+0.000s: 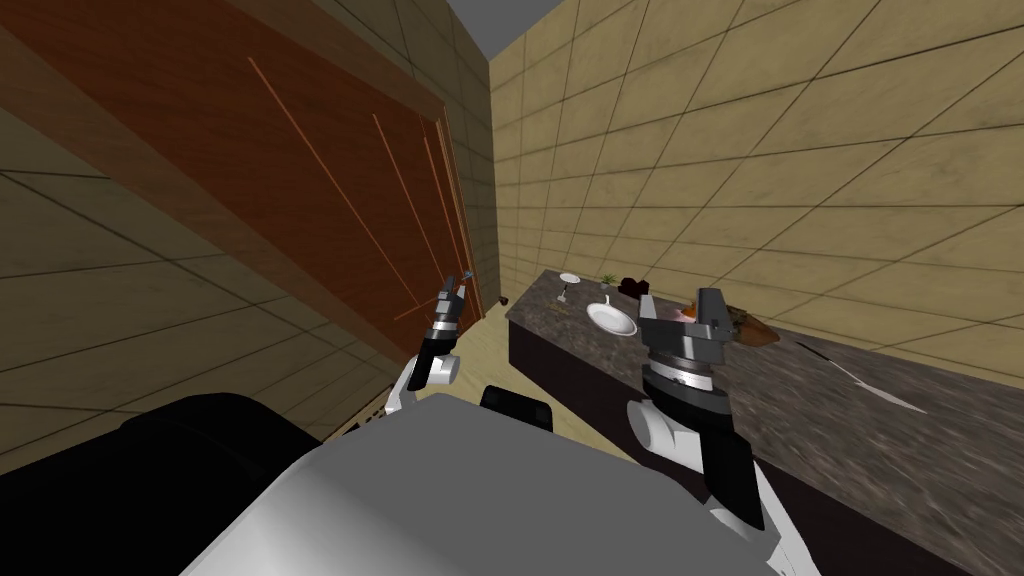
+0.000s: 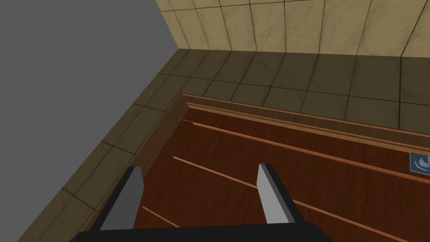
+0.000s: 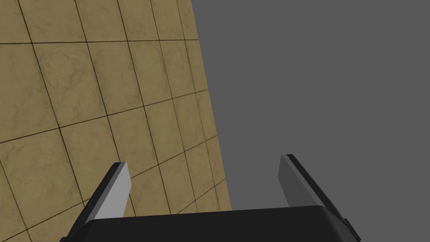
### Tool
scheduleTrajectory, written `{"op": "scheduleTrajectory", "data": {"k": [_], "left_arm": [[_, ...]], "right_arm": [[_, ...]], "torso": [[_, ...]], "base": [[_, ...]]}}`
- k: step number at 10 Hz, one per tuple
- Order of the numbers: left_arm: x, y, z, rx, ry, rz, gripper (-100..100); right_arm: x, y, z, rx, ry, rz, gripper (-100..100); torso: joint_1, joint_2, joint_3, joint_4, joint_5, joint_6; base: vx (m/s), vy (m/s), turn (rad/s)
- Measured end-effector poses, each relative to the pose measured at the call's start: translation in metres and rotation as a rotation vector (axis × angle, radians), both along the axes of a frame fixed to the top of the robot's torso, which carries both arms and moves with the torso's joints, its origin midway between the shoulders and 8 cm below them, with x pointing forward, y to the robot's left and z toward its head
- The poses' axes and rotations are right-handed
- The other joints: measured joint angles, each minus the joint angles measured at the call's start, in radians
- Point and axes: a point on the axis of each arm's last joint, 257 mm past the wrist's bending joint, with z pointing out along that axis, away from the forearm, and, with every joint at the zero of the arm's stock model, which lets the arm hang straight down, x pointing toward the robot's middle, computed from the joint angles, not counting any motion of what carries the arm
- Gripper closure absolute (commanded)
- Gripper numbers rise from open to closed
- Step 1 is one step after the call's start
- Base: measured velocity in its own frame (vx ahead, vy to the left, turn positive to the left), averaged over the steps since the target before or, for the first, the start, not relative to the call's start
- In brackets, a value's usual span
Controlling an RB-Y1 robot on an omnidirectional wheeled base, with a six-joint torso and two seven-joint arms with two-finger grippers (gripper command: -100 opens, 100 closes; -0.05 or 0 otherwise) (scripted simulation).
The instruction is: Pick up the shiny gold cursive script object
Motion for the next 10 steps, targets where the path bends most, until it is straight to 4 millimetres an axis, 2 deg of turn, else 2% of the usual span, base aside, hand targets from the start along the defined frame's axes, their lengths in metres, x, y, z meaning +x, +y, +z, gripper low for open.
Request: {"op": "scheduleTrajectory", "data": {"k": [5, 10], "left_arm": [[0.000, 0.000, 0.000, 0.000, 0.000, 0.000, 0], [0.000, 0.000, 0.000, 0.000, 0.000, 0.000, 0]], "right_arm": [[0.010, 0.008, 0.003, -0.111, -0.021, 0.047, -100], [0.027, 0.014, -0.007, -0.245, -0.014, 0.084, -100]], "torso": [[0.001, -0.003, -0.002, -0.001, 0.000, 0.000], [0.002, -0.004, -0.002, -0.001, 0.000, 0.000]], "base": [[-0.064, 0.008, -0.005], [-0.042, 0.010, 0.029]]}}
